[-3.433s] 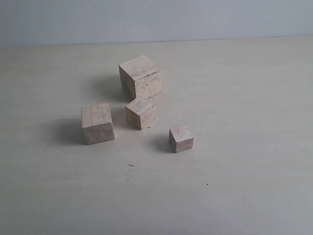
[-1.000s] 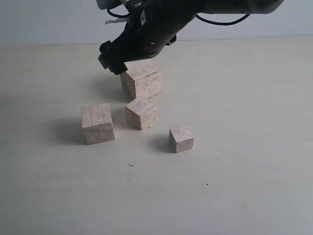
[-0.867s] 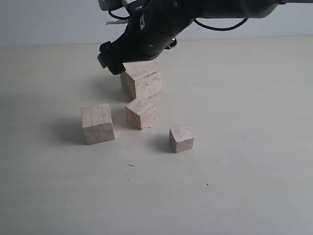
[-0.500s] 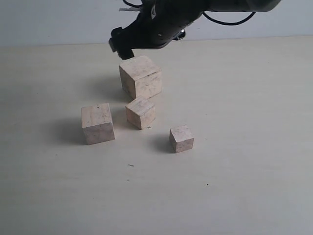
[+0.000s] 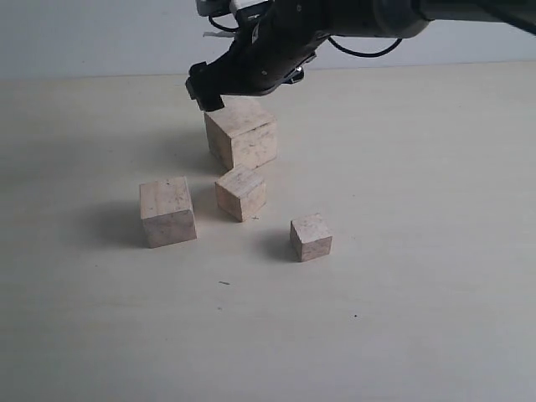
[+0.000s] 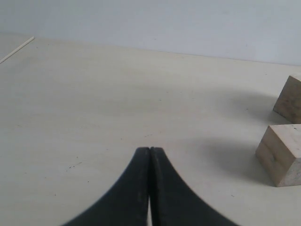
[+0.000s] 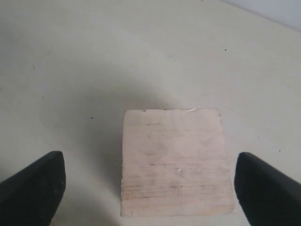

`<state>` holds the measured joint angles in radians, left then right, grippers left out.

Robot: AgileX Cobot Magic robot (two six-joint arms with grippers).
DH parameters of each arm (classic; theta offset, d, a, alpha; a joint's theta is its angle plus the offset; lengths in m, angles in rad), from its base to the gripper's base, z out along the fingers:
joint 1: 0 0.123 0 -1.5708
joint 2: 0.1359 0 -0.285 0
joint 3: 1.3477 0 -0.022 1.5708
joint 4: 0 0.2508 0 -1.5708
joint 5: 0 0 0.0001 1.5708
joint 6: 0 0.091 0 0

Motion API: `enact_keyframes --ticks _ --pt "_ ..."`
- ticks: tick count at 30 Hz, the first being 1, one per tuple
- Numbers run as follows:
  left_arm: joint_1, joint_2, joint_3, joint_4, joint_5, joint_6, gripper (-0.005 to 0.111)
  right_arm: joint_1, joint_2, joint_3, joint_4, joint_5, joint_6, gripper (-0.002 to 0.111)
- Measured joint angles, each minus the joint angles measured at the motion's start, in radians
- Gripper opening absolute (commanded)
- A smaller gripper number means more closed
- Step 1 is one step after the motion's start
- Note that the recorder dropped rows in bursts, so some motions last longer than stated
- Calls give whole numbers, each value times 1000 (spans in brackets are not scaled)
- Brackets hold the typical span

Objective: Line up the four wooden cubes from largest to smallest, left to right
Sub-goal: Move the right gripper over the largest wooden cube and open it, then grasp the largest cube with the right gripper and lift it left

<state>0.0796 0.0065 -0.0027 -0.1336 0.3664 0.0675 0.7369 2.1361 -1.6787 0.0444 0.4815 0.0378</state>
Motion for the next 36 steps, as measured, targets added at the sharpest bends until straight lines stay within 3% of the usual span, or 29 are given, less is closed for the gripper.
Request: enact_keyframes --ticks 26,28,29,33,34,36 --pt "0 0 0 0 0 0 0 -24 196 -107 -37 6 -5 90" --pt "0 0 0 0 0 0 0 -24 213 -107 -37 9 -5 77" --pt "0 0 0 0 0 0 0 -24 215 -107 -33 11 -5 55" --pt "0 0 0 0 0 0 0 -26 216 -141 16 72 -5 8" --pt "0 0 0 0 0 0 0 -26 216 -154 35 97 -11 0" --pt "0 0 0 0 0 0 0 -26 209 -186 71 139 -38 0"
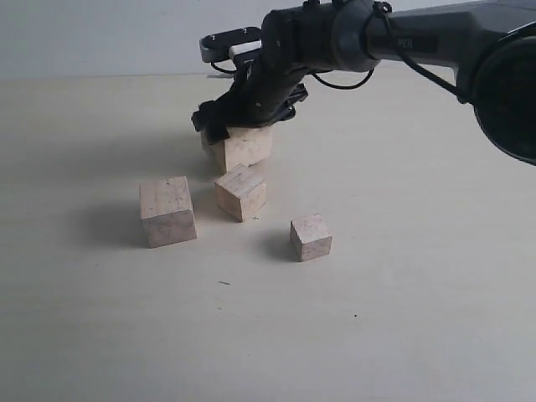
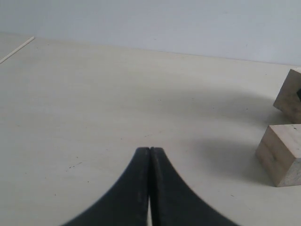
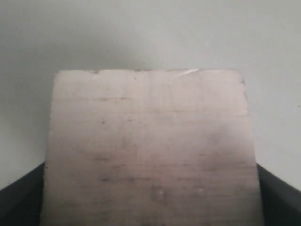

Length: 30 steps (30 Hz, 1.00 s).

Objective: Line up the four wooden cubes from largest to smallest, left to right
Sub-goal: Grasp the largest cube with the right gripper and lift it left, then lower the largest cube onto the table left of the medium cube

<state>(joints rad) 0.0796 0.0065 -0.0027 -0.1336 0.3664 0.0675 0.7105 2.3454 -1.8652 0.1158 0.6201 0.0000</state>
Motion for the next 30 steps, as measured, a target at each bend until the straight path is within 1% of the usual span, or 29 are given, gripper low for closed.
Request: enact_keyframes --ticks 3,4,5,6,7,8,10,12,14,17,20,22,24,25,30 --pt "0 0 0 0 0 0 0 0 -12 -52 95 50 -84 0" --pt "0 0 0 0 0 0 0 0 -16 -94 199 75 -182 0" --pt "0 0 0 0 0 0 0 0 -18 -110 248 86 -229 0" --pt "0 0 0 0 0 0 0 0 -20 -146 384 115 -368 0" --pt "0 0 0 0 0 0 0 2 -20 -163 450 129 -448 0" --pt "0 0 0 0 0 0 0 15 -20 -189 559 155 -597 0" --pt "0 0 0 0 0 0 0 44 -23 -212 675 190 -770 0" --pt "0 0 0 0 0 0 0 80 -25 -216 709 204 -835 0" --pt "0 0 0 0 0 0 0 113 -23 -217 713 227 -884 0" --pt "0 0 0 0 0 0 0 166 4 -217 718 281 -1033 0" --pt "0 0 0 0 0 0 0 195 41 -217 716 303 -1114 0" --pt "0 0 0 0 0 0 0 197 53 -217 698 303 -1127 0" --pt "0 0 0 0 0 0 0 195 68 -217 618 303 -1132 0" --pt "0 0 0 0 0 0 0 189 78 -217 559 306 -1134 0" --pt "0 0 0 0 0 0 0 148 98 -217 461 328 -1134 0"
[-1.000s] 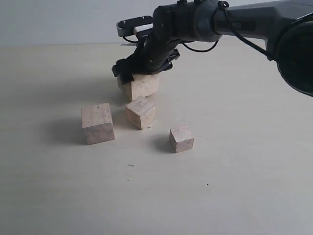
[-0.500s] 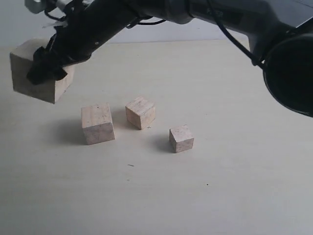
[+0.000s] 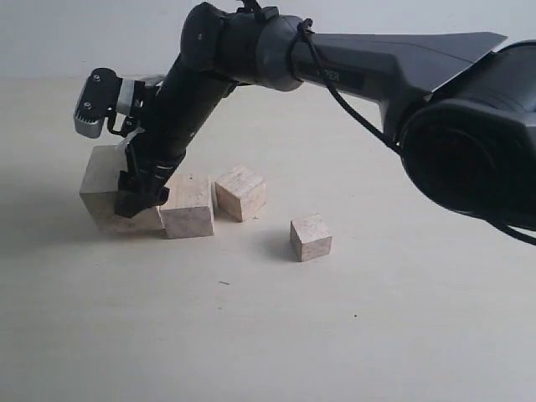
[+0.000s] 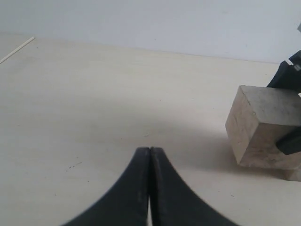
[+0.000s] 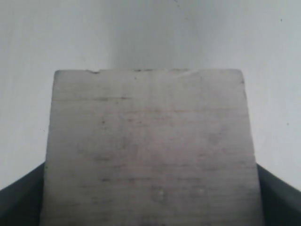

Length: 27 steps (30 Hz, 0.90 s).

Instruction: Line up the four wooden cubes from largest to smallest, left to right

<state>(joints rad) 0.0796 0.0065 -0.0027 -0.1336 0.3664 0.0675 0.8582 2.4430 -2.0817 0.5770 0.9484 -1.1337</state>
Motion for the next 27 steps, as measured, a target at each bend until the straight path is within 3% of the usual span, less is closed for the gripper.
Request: enact_keyframes --ticks 8,27 --pt "0 0 0 0 0 0 0 -98 2 0 -23 45 -49 0" --pt "0 0 0 0 0 0 0 -104 38 0 -4 37 40 0"
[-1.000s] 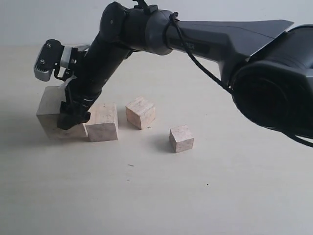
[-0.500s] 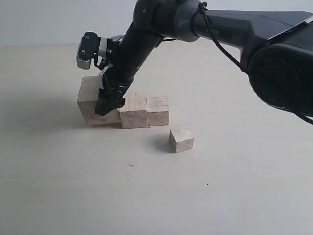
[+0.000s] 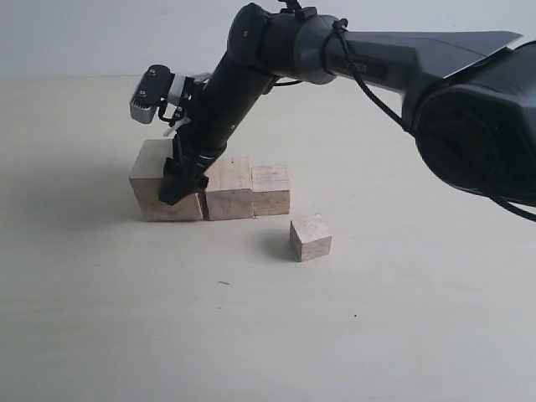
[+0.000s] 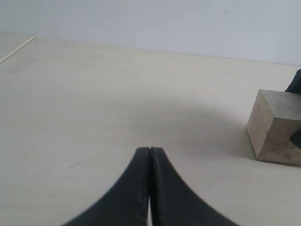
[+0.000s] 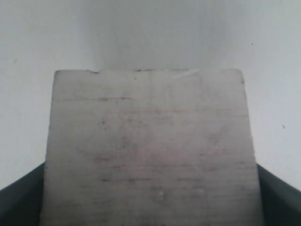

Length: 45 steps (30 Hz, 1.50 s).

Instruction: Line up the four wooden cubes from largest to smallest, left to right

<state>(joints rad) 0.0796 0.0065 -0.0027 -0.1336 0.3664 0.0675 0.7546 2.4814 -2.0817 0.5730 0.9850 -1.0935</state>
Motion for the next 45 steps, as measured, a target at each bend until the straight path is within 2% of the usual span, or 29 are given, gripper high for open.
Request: enact_keyframes --ticks 5,15,19,25,28,45 --pt "0 0 0 0 0 0 0 0 0 0 -73 -9 59 0" --pt "0 0 0 0 0 0 0 0 0 -4 -82 -5 72 2" --pt "0 0 0 0 0 0 0 0 0 -4 -85 5 72 18" --pt "0 0 0 0 0 0 0 0 0 -7 -89 16 72 57" --pt "0 0 0 0 0 0 0 0 0 -7 -92 22 72 66" --pt "0 0 0 0 0 0 0 -4 -2 -7 -77 83 -41 66"
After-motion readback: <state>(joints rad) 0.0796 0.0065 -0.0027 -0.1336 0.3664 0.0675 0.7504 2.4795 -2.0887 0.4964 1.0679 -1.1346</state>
